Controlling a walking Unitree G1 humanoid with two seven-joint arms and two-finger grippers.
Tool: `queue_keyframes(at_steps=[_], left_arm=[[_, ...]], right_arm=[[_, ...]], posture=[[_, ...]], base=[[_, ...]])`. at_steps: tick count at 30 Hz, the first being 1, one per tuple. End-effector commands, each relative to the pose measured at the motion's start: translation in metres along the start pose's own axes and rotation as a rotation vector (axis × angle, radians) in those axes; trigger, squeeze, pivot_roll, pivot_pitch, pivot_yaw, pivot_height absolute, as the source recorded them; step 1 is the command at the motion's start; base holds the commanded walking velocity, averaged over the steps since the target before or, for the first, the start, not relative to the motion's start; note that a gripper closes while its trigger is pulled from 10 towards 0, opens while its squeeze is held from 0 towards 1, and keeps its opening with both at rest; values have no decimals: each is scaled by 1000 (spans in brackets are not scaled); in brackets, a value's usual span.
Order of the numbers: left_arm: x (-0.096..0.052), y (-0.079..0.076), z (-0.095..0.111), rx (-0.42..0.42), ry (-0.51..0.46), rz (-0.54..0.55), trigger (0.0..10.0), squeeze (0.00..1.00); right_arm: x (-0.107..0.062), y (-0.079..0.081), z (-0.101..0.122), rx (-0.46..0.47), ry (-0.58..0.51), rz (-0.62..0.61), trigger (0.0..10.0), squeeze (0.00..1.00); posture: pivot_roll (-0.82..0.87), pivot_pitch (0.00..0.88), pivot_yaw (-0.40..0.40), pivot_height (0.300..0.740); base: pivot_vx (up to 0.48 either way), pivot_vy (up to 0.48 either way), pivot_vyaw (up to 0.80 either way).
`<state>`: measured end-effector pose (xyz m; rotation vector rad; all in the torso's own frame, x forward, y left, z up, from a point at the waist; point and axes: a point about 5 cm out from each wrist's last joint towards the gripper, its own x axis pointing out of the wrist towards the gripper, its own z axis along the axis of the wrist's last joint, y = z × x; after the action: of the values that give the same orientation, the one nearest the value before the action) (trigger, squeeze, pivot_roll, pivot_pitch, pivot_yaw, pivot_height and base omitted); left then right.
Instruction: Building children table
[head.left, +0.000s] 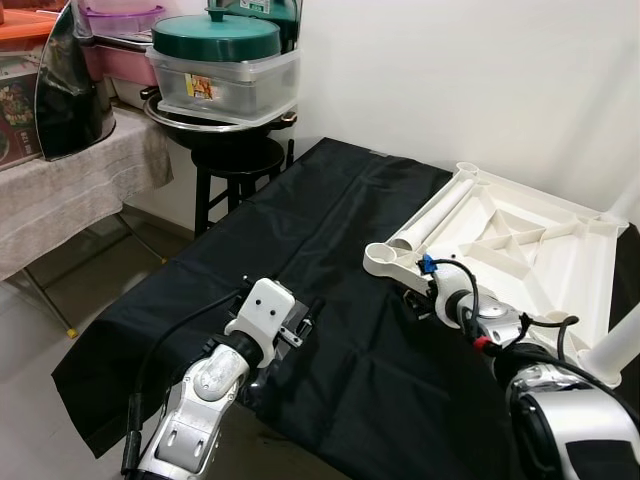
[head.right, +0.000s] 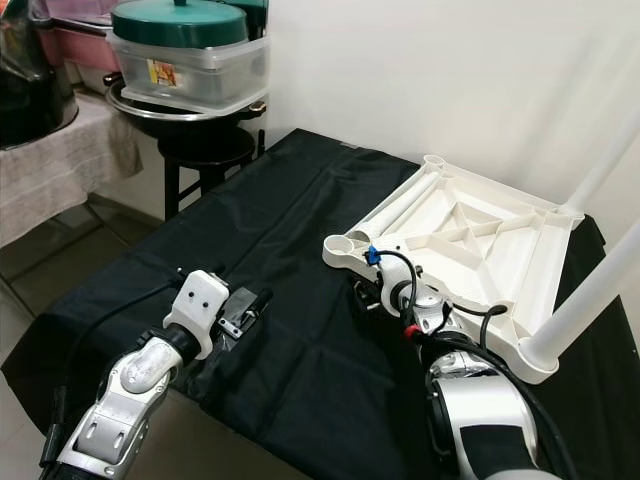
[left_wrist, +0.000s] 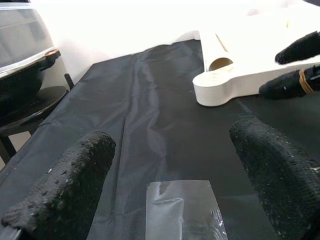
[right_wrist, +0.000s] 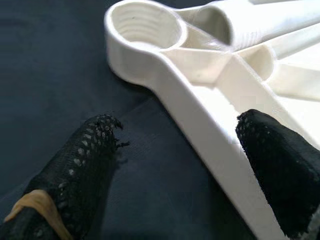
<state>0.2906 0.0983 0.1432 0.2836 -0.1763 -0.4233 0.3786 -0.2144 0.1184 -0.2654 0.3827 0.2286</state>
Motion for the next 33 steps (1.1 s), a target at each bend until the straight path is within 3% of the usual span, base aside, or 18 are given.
queue_keyframes(at_steps=[1,7,13,17,18,19,22,24,26,27,28,29,30,32,33], left_arm=[[1,-2,0,14,7,-9,10000,0],[0,-1,0,16,11,-5,10000,0],[-2,0,0,19,15,1,10000,0],[-3,1,-1,20,18,3,10000,0],[-3,1,-1,20,18,3,10000,0],[-3,0,-2,18,21,-3,10000,0],[-3,-2,-2,15,20,-10,10000,0],[-3,-2,-2,14,20,-11,10000,0],[-2,-2,-1,14,19,-12,10000,0],[-2,-2,-1,14,19,-12,10000,0],[-2,-3,-1,14,19,-12,10000,0],[-1,-2,-1,14,18,-9,10000,0],[-1,-2,-1,14,18,-9,10000,0],[-1,0,-1,16,17,-4,10000,0],[-1,0,-1,16,17,-4,10000,0]], right_arm=[[0,8,-13,-5,46,57,10000,0],[1,17,-19,-22,79,117,10000,0],[1,9,-14,-43,63,31,10000,0],[1,1,7,-226,-26,-55,10000,0],[1,1,7,-226,-26,-55,10000,0],[2,4,15,-343,-69,-55,10000,0],[3,7,19,-414,-89,-59,10000,0],[3,8,19,-410,-88,-57,10000,0],[2,5,10,-306,-44,-52,10000,0],[2,5,10,-306,-44,-52,10000,0],[1,2,5,-255,-21,-51,10000,0],[-2,-5,-4,-138,18,-76,10000,0],[-2,-5,-4,-138,18,-76,10000,0],[-7,-15,-17,28,61,-105,10000,0],[-7,-15,-17,28,61,-105,10000,0]], posture=[[151,0,-131,740],[156,0,-134,740],[163,0,-139,740],[155,0,-133,740],[155,0,-133,740],[148,0,-126,740],[146,0,-125,740],[146,0,-125,740],[149,0,-129,740],[149,0,-129,740],[149,0,-129,740],[156,0,-135,740],[156,0,-135,740],[161,0,-138,740],[161,0,-138,740]], base=[[0,0,0],[0,0,0],[0,0,0],[0,0,0],[0,0,0],[0,0,0],[0,0,0],[0,0,0],[0,0,0],[0,0,0],[0,0,0],[0,0,0],[0,0,0],[0,0,0],[0,0,0]])
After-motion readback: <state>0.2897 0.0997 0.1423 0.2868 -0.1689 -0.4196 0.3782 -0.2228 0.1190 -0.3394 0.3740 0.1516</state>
